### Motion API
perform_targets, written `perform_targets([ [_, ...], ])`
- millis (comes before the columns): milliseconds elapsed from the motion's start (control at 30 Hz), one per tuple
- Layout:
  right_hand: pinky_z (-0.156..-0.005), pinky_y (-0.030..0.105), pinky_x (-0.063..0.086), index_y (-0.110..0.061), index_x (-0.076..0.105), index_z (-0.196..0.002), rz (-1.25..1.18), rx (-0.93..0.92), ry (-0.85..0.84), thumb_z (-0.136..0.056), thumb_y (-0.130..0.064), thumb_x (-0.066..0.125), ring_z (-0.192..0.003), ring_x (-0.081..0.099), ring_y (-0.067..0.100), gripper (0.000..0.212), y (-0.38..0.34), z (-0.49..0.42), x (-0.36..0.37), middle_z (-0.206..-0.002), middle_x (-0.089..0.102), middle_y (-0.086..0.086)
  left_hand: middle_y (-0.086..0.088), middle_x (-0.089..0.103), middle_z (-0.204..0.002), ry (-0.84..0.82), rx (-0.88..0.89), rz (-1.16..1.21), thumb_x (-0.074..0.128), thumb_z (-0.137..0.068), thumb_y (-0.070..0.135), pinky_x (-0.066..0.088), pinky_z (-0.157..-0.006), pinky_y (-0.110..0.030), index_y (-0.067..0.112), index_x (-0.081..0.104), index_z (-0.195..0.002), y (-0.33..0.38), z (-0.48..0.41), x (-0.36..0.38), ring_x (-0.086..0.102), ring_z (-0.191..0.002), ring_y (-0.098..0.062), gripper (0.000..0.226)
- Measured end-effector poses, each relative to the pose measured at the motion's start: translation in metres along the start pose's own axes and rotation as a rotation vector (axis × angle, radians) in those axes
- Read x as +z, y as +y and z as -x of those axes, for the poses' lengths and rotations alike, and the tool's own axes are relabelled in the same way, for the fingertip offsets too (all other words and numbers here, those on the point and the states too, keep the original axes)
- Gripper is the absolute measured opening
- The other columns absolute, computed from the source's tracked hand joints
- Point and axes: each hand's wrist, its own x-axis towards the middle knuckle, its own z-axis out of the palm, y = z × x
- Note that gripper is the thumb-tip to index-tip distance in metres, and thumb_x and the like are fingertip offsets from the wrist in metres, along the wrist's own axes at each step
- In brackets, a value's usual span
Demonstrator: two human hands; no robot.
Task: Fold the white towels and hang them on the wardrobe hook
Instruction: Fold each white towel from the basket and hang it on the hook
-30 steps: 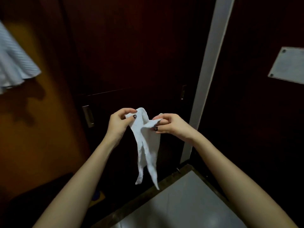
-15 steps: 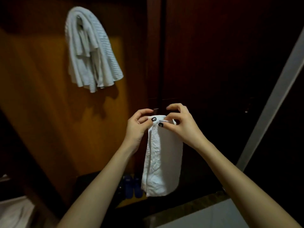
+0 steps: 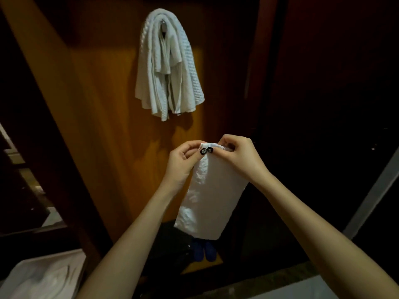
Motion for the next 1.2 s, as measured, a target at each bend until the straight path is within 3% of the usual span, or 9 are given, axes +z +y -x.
perform_targets([
  [200, -0.056, 0.028, 0.034, -0.008, 0.063, -0.074, 0.071, -0.04, -0.028, -0.087, -0.034, 0.07, -0.06, 0.047, 0.009, 0.03, -0.017, -0.019, 0.026, -0.065, 0.056, 0.006, 0.001, 0.075, -0.09, 0.046, 0.017, 0.003, 0.066, -0.085, 0.013, 0.053, -0.07, -0.018, 0.018, 0.068, -0.095, 0.001, -0.005, -0.03, 0.071, -0.087, -0.013, 0.012],
  [300, -0.063, 0.032, 0.042, -0.005, 0.066, -0.078, 0.087, -0.034, -0.14, -0.089, -0.036, 0.067, -0.071, 0.057, 0.016, 0.033, -0.014, -0.026, 0.028, -0.084, 0.063, 0.007, -0.003, 0.075, -0.09, 0.11, 0.025, 0.003, 0.068, -0.086, 0.02, 0.054, -0.068, -0.02, 0.025, 0.071, -0.091, -0.002, -0.009, -0.044, 0.071, -0.084, -0.015, 0.008],
  [567, -0.083, 0.027, 0.049, -0.027, 0.063, -0.071, 0.105, -0.055, -0.473, -0.086, -0.038, 0.069, -0.101, 0.057, 0.008, 0.019, -0.007, -0.038, 0.009, -0.113, 0.06, -0.004, 0.002, 0.074, -0.087, 0.32, 0.03, -0.009, 0.06, -0.092, 0.011, 0.054, -0.07, -0.028, 0.024, 0.068, -0.093, 0.0, -0.029, -0.089, 0.069, -0.082, -0.014, 0.016],
  [667, -0.073, 0.039, 0.048, -0.008, 0.061, -0.08, 0.127, -0.081, -0.384, -0.087, -0.034, 0.069, -0.081, 0.06, 0.019, 0.028, -0.004, -0.048, 0.011, -0.089, 0.063, 0.009, 0.004, 0.073, -0.088, 0.366, 0.056, -0.086, 0.061, -0.092, 0.012, 0.055, -0.073, -0.028, 0.025, 0.068, -0.095, 0.003, -0.034, -0.099, 0.069, -0.085, -0.014, 0.016],
  [833, -0.056, 0.032, 0.037, -0.006, 0.051, -0.077, -0.025, -0.041, -0.09, -0.09, -0.025, 0.066, -0.06, 0.052, 0.021, 0.028, 0.005, -0.061, 0.023, -0.069, 0.057, 0.009, 0.0, 0.067, -0.091, 0.439, 0.125, -0.227, 0.061, -0.091, 0.005, 0.051, -0.076, -0.026, 0.02, 0.062, -0.1, 0.005, -0.04, -0.094, 0.064, -0.085, -0.011, 0.017],
  [967, -0.058, 0.034, 0.044, -0.017, 0.057, -0.097, -0.048, -0.006, 0.0, -0.089, -0.021, 0.066, -0.064, 0.057, 0.014, 0.013, 0.018, -0.076, 0.028, -0.081, 0.064, 0.004, 0.006, 0.062, -0.088, 0.398, 0.308, -0.418, 0.059, -0.086, -0.008, 0.047, -0.072, -0.012, 0.025, 0.062, -0.09, 0.006, -0.037, -0.085, 0.059, -0.079, 0.003, 0.033],
  [1033, -0.06, 0.027, 0.045, -0.026, 0.058, -0.119, -0.026, -0.04, -0.021, -0.09, -0.015, 0.063, -0.064, 0.06, 0.007, 0.031, 0.029, -0.08, 0.028, -0.085, 0.068, 0.001, 0.002, 0.065, -0.086, 0.345, 0.334, -0.552, 0.057, -0.083, -0.013, 0.045, -0.073, -0.011, 0.017, 0.07, -0.086, 0.002, -0.041, -0.084, 0.059, -0.081, 0.004, 0.032],
  [1133, -0.05, 0.02, 0.042, -0.035, 0.057, -0.131, 0.054, -0.065, -0.057, -0.092, -0.009, 0.057, -0.05, 0.055, 0.01, 0.046, 0.041, -0.083, 0.033, -0.076, 0.068, 0.0, 0.0, 0.061, -0.097, 0.283, 0.277, -0.72, 0.055, -0.087, -0.008, 0.04, -0.071, -0.008, 0.009, 0.073, -0.099, -0.006, -0.048, -0.077, 0.056, -0.083, 0.0, 0.027],
  [1200, -0.048, 0.013, 0.038, -0.03, 0.065, -0.124, 0.107, -0.075, -0.069, -0.093, -0.006, 0.055, -0.047, 0.052, 0.003, 0.04, 0.045, -0.084, 0.036, -0.087, 0.069, -0.006, 0.005, 0.052, -0.107, 0.229, 0.221, -0.821, 0.06, -0.088, 0.0, 0.035, -0.07, -0.006, 0.011, 0.067, -0.115, -0.013, -0.05, -0.07, 0.051, -0.083, -0.002, 0.03],
])
